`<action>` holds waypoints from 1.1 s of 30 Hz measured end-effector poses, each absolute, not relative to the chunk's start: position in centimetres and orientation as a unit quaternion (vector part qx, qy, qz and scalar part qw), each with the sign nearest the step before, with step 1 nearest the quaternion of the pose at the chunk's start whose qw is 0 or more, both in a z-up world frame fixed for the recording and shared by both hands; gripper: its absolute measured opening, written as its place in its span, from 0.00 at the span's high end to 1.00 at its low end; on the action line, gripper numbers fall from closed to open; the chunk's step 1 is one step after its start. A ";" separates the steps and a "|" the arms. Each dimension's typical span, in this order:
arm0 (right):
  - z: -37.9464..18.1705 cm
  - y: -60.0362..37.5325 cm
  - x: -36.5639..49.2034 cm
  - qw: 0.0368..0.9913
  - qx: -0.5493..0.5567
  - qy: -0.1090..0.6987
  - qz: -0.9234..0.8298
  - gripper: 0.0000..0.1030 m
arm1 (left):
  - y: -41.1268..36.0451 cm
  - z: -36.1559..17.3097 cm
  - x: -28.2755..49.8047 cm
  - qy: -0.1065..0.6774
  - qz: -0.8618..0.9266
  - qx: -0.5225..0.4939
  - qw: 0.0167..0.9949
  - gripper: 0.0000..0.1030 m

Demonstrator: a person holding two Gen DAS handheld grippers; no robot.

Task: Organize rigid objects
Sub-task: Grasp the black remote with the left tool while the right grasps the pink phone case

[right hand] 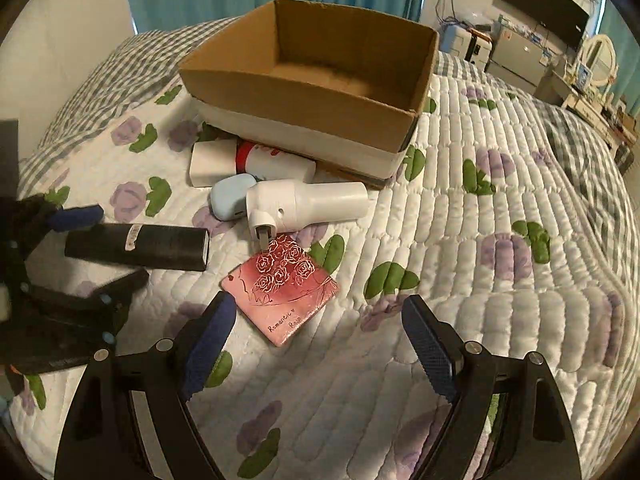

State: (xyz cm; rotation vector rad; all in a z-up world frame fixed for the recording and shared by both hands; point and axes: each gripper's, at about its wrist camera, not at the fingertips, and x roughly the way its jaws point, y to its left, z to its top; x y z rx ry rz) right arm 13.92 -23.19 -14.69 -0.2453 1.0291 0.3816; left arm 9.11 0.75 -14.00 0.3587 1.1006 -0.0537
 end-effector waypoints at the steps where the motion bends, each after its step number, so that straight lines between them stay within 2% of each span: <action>1: -14.7 -23.3 14.0 0.845 -0.112 0.490 0.181 0.17 | 0.4 -14.6 9.4 0.522 -0.017 0.187 0.832 0.23; 3: -15.0 -23.5 14.2 0.844 -0.106 0.495 0.179 0.17 | 0.0 -15.4 9.7 0.524 -0.009 0.208 0.826 0.24; 5: -15.0 -23.7 14.3 0.844 -0.102 0.495 0.179 0.17 | -0.6 -15.6 9.9 0.521 -0.011 0.219 0.825 0.34; 6: -15.0 -23.7 14.3 0.844 -0.101 0.495 0.180 0.17 | -0.8 -15.4 9.8 0.516 -0.016 0.221 0.827 0.45; 8: -15.0 -23.7 14.2 0.844 -0.102 0.495 0.178 0.17 | -1.0 -14.7 9.5 0.507 -0.027 0.215 0.834 0.54; 10: -15.0 -23.7 14.3 0.844 -0.106 0.496 0.173 0.17 | -1.1 -13.8 9.3 0.497 -0.033 0.204 0.843 0.68; 13: -15.1 -23.3 14.1 0.844 -0.119 0.494 0.170 0.18 | -0.4 -12.1 9.5 0.498 -0.039 0.148 0.853 0.81; 16: -15.8 -22.3 14.0 0.838 -0.149 0.496 0.171 0.18 | 0.7 -10.6 9.7 0.504 -0.047 0.075 0.859 0.81; 26: -20.9 -17.5 14.4 0.786 -0.272 0.526 0.176 0.20 | 2.8 -10.9 9.5 0.512 -0.050 -0.016 0.858 0.81; 28: -21.2 -17.0 14.5 0.788 -0.281 0.521 0.171 0.26 | 3.1 -10.9 9.4 0.511 -0.049 -0.024 0.858 0.81; 33: -18.9 -17.3 14.1 0.822 -0.262 0.479 0.162 0.59 | 3.6 -11.0 9.5 0.508 -0.049 -0.031 0.859 0.81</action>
